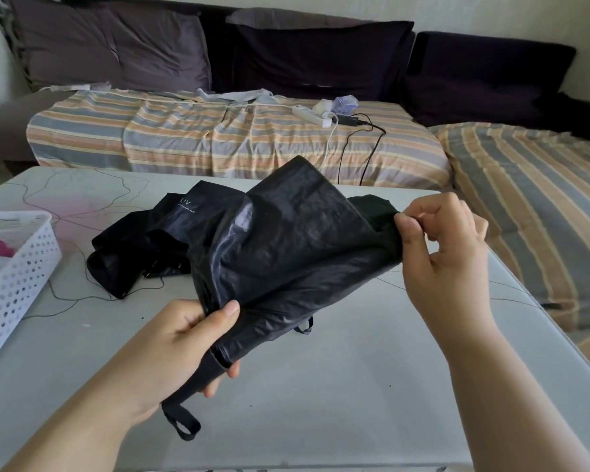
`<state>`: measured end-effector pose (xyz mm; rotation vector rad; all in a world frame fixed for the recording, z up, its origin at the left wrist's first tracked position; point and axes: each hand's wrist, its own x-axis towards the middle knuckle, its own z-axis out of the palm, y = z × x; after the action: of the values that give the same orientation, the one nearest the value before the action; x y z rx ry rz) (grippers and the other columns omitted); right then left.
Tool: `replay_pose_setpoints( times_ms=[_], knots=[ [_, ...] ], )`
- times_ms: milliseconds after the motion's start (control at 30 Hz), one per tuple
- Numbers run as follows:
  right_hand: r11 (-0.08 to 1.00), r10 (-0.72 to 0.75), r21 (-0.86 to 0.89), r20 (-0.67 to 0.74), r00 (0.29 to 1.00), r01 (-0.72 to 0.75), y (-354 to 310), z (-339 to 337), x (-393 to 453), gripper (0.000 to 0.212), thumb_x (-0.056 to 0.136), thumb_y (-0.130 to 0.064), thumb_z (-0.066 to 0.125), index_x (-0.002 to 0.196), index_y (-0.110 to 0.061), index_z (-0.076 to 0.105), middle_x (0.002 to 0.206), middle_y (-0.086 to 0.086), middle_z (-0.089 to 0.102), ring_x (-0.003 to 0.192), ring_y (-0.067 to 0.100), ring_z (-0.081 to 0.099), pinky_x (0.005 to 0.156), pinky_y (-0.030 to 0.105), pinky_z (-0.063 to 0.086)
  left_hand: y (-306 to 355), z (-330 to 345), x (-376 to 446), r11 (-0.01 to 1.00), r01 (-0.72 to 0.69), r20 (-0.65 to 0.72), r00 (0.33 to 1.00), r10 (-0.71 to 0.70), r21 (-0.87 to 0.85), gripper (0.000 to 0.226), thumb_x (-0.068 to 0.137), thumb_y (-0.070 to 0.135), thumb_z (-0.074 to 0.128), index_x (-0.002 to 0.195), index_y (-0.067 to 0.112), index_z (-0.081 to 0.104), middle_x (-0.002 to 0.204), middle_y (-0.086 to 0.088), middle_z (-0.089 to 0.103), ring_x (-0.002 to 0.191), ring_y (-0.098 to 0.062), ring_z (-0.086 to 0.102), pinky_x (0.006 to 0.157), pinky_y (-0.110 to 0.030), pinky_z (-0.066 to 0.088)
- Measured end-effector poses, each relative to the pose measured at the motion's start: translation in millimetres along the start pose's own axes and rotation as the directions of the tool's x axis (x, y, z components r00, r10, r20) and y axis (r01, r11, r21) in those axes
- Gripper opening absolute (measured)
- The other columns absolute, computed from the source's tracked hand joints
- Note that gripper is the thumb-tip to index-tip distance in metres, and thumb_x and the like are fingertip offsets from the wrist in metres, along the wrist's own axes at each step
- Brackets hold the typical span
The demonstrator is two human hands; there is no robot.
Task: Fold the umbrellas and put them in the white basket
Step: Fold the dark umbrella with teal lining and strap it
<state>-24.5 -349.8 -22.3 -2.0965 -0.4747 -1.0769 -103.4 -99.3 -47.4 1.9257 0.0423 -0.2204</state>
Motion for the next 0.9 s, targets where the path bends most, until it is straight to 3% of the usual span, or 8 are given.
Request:
replay_pose_setpoints(
  times_ms=[100,200,267,433,567,667,767,900],
  knots=[
    [0.989,0.106,-0.102,-0.05,0.993,-0.111,0.5,3.6,3.4,0.015,0.092,-0.025,0.056,0.081,-0.027,0.046,0.071,-0.009,0.049,0.079,0.019,0.046,0.088,0.007,0.019,0.7,4.9,-1.0,0.999,-0.016,-0.024,1.0,0.017,0.031,0.066,0.068,0.07,0.046,0.058,0.007,0.064,0.055,-0.016,0.064,0.045,-0.023,0.053,0.051,-0.026,0.041],
    [0.986,0.165,-0.014,0.08,0.983,-0.165,3.0,-3.4,9.1,0.006,0.085,-0.036,0.059,0.086,-0.033,0.054,0.083,-0.018,0.046,0.085,0.005,0.04,0.085,0.013,0.027,1.7,2.0,-2.8,0.999,-0.019,-0.045,0.999,0.021,0.051,0.066,0.077,0.069,0.045,0.057,0.01,0.065,0.052,-0.015,0.062,0.045,-0.022,0.054,0.053,-0.026,0.042],
    [0.975,0.17,0.103,0.215,0.962,-0.196,7.0,-11.0,10.8,0.009,0.083,-0.036,0.062,0.088,-0.042,0.057,0.091,-0.019,0.046,0.091,-0.003,0.043,0.084,0.007,0.028,0.6,-1.6,-3.9,0.997,-0.034,-0.069,0.997,0.039,0.069,0.061,0.092,0.056,0.045,0.055,0.011,0.064,0.05,-0.012,0.062,0.044,-0.021,0.054,0.051,-0.021,0.041],
    [0.986,0.081,0.102,0.413,0.907,-0.135,13.9,-18.6,7.5,0.023,0.085,-0.031,0.06,0.1,-0.048,0.058,0.103,-0.017,0.046,0.108,0.006,0.045,0.091,0.004,0.027,-0.9,-6.6,-5.6,0.984,-0.044,-0.065,0.996,0.056,0.171,0.067,0.062,0.076,0.036,0.056,0.015,0.065,0.048,-0.012,0.061,0.042,-0.015,0.052,0.047,-0.016,0.038],
    [0.972,0.153,0.095,0.439,0.885,-0.215,13.6,-20.4,8.8,0.021,0.089,-0.026,0.065,0.094,-0.046,0.061,0.102,-0.018,0.049,0.109,0.008,0.047,0.089,0.002,0.027,0.7,-6.3,-5.9,0.981,-0.048,-0.102,0.992,0.068,0.187,0.067,0.061,0.076,0.038,0.056,0.015,0.065,0.047,-0.011,0.06,0.04,-0.012,0.052,0.044,-0.015,0.037],
    [0.949,0.24,0.075,0.454,0.858,-0.306,10.7,-20.9,8.8,0.014,0.083,-0.035,0.063,0.089,-0.048,0.06,0.099,-0.022,0.053,0.107,0.002,0.047,0.082,-0.002,0.027,0.5,-3.1,-5.9,0.98,-0.037,-0.138,0.988,0.065,0.195,0.06,0.089,0.056,0.048,0.057,0.007,0.063,0.048,-0.007,0.061,0.04,-0.012,0.052,0.044,-0.017,0.038],
    [0.946,0.231,0.098,0.461,0.857,-0.308,11.2,-21.2,7.2,0.016,0.081,-0.031,0.066,0.084,-0.045,0.061,0.099,-0.019,0.054,0.104,0.004,0.047,0.081,-0.001,0.027,1.8,-2.0,-6.0,0.979,-0.02,-0.142,0.989,0.05,0.205,0.053,0.083,0.047,0.045,0.06,0.002,0.062,0.049,-0.004,0.063,0.039,-0.01,0.051,0.046,-0.023,0.039],
    [0.946,0.225,0.108,0.459,0.86,-0.305,9.6,-18.0,6.3,0.019,0.08,-0.024,0.073,0.076,-0.038,0.06,0.097,-0.018,0.051,0.103,0.009,0.047,0.081,0.0,0.027,1.8,-2.5,-5.5,0.972,-0.022,-0.145,0.988,0.057,0.234,0.053,0.081,0.048,0.045,0.056,0.004,0.063,0.047,-0.008,0.061,0.038,-0.009,0.051,0.043,-0.013,0.036]
  ],
)
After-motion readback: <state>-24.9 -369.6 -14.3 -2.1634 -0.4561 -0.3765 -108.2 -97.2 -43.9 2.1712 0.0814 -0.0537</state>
